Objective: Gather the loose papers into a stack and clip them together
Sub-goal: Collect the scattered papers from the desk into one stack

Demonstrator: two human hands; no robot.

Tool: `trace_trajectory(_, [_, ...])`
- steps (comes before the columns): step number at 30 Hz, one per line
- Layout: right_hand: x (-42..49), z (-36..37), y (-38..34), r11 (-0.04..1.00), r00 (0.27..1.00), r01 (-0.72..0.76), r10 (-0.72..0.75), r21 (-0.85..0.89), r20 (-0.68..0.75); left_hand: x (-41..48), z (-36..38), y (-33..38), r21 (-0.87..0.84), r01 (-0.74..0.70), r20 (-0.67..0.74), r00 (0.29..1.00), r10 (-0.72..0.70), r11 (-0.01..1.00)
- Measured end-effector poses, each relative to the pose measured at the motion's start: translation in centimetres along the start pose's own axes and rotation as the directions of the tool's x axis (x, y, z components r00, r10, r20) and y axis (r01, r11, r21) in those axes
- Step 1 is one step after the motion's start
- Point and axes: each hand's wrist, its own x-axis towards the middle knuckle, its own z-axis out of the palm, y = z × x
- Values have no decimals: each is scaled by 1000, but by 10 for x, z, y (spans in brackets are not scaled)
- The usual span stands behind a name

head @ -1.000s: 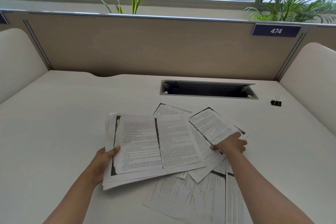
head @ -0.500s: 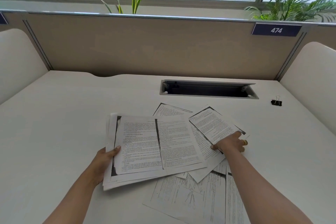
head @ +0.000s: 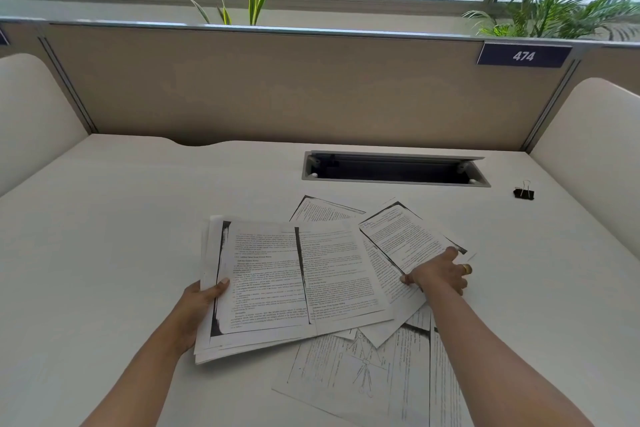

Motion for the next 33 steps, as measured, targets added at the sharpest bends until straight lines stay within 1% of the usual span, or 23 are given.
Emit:
trace_trajectory(5, [1, 3, -1, 999, 1000, 13, -14, 32, 14, 0, 1, 0, 5, -3, 9, 1000, 3, 1000])
trace_trajectory(10, [2, 2, 1, 1000, 1000, 1, 0, -30, 25, 1, 0, -1, -9, 0, 8, 1000, 1, 1000])
trace_trajectory(14, [7, 6, 1, 997, 996, 70, -68, -38, 51, 1, 1, 0, 1, -2, 11, 1000, 2, 1000])
trace_trajectory(19, [20, 2, 5, 989, 989, 145, -145, -20, 3, 1, 3, 0, -4, -7, 5, 1000, 7, 1000])
trace_trajectory(24, [37, -14, 3, 976, 979, 205, -205, -76, 4, 5, 7, 5, -10, -2, 18, 1000, 2, 1000])
trace_trajectory(29, [54, -28, 3, 961, 973, 231, -228, -149, 41, 14, 18, 14, 1, -12, 38, 999, 12, 1000])
trace_trajectory(33, [64, -34, 1, 960, 977, 210, -199, -184, 76, 19, 25, 15, 5, 1, 33, 999, -2, 1000])
